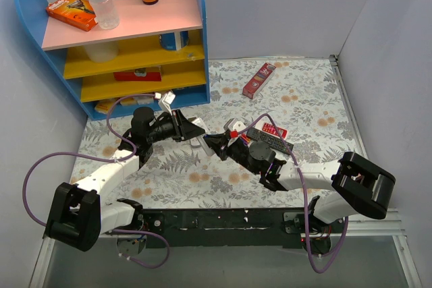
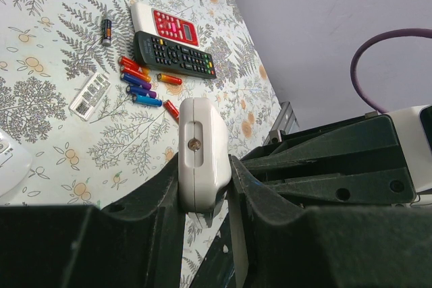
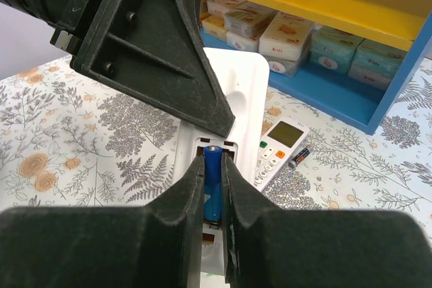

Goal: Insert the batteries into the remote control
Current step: Load the battery into the remote control.

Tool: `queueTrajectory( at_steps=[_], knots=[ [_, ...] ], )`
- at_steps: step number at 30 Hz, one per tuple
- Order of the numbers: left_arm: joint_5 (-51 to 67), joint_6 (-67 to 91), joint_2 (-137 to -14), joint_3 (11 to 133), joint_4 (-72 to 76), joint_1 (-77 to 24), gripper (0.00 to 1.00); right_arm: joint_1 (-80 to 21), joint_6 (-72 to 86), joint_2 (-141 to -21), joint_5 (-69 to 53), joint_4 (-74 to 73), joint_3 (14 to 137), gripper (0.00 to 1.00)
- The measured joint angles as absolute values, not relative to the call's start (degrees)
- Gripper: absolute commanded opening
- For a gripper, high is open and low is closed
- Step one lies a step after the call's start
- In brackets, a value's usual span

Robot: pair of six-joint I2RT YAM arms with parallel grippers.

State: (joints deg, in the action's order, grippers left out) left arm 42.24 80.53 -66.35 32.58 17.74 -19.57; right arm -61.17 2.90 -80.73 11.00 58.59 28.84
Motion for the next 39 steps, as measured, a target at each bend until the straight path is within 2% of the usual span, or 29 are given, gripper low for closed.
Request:
queueTrajectory(
  at_steps=[12, 22, 26, 31, 39],
  knots=[
    [42.1, 80.4, -66.3, 32.6, 17.5, -19.6, 0.00, -61.5, 1.5, -80.7, 11.7, 58.2, 29.0, 0.26],
    [41.5, 80.3, -66.3, 32.6, 17.1, -19.6, 0.00, -61.6, -0.5, -80.6, 11.9, 56.5, 29.7, 0.25],
    [41.3, 79.8, -66.3, 32.8, 16.5, -19.6, 0.00, -61.7, -1.5, -80.6, 11.9, 55.4, 30.2, 0.21],
    [40.7, 79.2, -66.3, 33.3, 15.4, -19.6, 0.00, -61.7, -2.9, -80.6, 11.9, 54.0, 30.8, 0.08],
    [40.0, 78.4, -66.3, 33.7, 14.0, -19.7, 0.00, -61.7, -3.7, -80.6, 12.3, 52.5, 31.5, 0.05]
  ],
)
